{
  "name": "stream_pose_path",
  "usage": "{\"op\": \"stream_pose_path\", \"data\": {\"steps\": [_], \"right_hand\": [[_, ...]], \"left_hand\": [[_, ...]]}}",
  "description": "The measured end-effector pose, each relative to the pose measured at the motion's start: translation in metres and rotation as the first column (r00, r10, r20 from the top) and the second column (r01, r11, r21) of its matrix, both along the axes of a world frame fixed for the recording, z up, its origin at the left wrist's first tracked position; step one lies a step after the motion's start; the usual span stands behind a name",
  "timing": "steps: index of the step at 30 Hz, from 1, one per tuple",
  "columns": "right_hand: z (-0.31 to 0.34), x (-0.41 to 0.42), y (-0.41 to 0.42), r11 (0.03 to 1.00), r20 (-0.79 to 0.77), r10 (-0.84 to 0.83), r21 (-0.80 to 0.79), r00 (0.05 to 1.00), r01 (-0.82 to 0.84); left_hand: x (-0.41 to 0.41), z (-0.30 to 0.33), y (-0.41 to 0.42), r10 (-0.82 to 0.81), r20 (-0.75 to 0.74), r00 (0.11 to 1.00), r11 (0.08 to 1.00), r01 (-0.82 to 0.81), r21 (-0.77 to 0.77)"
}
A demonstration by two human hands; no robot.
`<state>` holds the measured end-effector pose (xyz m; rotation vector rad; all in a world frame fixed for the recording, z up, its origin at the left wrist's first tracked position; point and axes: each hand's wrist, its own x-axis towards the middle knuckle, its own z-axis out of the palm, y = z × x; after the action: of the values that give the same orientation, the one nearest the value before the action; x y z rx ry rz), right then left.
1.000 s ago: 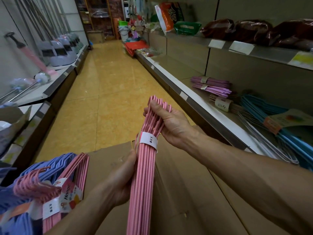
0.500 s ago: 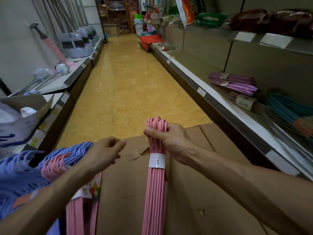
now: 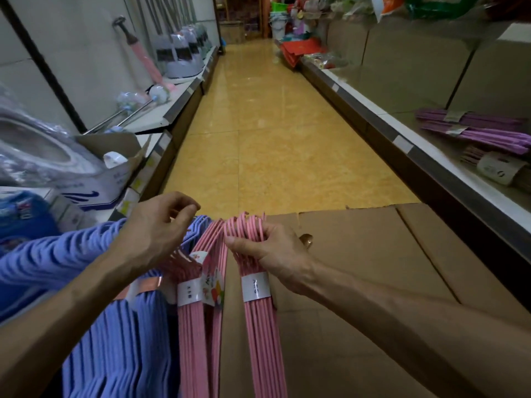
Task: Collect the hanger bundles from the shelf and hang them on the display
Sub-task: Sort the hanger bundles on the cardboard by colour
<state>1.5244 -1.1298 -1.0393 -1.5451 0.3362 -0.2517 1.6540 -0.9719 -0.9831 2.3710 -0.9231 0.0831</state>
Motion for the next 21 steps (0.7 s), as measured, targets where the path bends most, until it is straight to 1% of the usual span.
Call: {"op": "stream_pose_path", "data": {"steps": [3,6,8,10,12,17,21], "right_hand": [[-0.007,0.018,0.019,0.999,-0.017,0.009,-0.040,1.000,-0.010],[-0.011,0.033,0.034,0.999,-0.020,0.010,-0.052,1.000,-0.011],[-0.015,0.039,0.043,0.997,-0.029,-0.028,-0.078,0.999,0.026],[-0.023,0.048,0.051,0.994,-0.053,-0.096,-0.059,0.994,0.093],[-0.030,0.055,0.056,0.992,-0.076,-0.126,-0.030,0.989,0.124],[-0.029,0.060,0.063,0.996,-0.070,-0.074,0.042,0.995,0.077],[-0.030,0.064,0.063,0.996,-0.102,-0.085,-0.002,0.991,0.085]], "left_hand": [[0.007,-0.004,0.010,0.024,0.023,0.999,1.000,-0.025,0.011],[0.011,-0.014,0.019,0.029,-0.007,1.000,1.000,-0.029,0.008],[0.011,-0.021,0.023,0.012,-0.035,0.999,1.000,-0.012,0.006],[0.012,-0.025,0.025,-0.009,-0.048,0.999,1.000,0.008,-0.007],[0.014,-0.028,0.024,-0.027,-0.057,0.998,1.000,0.025,-0.019],[0.018,-0.034,0.015,-0.063,-0.072,0.995,0.998,0.061,-0.030],[0.013,-0.034,0.010,-0.084,-0.083,0.993,0.996,0.085,0.006]]}}
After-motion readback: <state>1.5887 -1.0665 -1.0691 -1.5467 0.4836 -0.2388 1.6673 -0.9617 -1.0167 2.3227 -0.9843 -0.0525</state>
